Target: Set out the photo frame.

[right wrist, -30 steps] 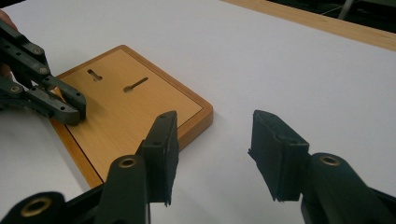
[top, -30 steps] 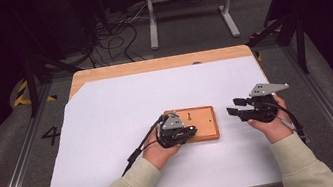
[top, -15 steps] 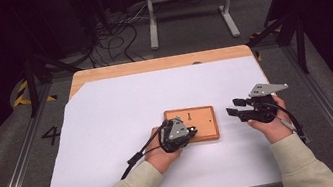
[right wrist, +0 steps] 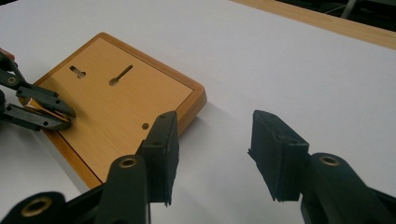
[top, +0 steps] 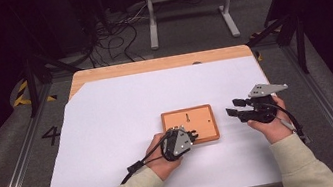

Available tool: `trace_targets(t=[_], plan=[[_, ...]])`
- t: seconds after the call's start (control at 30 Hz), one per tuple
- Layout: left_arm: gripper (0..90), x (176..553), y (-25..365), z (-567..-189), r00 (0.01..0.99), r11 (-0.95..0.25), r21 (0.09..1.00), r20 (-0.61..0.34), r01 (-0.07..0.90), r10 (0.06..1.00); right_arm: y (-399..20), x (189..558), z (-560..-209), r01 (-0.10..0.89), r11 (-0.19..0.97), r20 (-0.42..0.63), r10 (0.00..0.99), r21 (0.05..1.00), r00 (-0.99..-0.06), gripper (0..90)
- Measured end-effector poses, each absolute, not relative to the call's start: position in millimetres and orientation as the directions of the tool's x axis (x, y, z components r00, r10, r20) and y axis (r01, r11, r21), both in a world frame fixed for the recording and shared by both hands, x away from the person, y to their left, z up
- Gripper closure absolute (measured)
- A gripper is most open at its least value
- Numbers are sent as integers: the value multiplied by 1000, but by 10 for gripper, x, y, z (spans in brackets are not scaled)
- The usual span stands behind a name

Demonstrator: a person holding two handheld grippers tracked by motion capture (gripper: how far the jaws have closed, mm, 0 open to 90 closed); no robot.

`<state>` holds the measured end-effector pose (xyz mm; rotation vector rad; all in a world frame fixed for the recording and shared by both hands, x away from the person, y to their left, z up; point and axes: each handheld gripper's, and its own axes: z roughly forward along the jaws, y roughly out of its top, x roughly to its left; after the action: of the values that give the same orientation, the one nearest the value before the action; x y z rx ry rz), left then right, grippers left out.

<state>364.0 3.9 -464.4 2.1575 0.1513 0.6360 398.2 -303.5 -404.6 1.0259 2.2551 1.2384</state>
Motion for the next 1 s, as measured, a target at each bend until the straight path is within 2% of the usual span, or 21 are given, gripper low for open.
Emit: trace_targets(t=[0.33, 0.57, 1.0], plan=[[838, 3505, 42, -4670, 811, -664, 706, 525, -246, 257, -3001, 3978, -4038, 414, 354, 24, 735, 838, -677, 523], [840, 3419, 35, -4694, 774, -684, 664, 589, -302, 230, -2948, 3967, -3980, 411, 361, 35, 715, 837, -698, 522], [839, 3388, 32, -4709, 761, -689, 654, 607, -313, 230, -2791, 4029, -3902, 452, 391, 90, 669, 802, -738, 363]])
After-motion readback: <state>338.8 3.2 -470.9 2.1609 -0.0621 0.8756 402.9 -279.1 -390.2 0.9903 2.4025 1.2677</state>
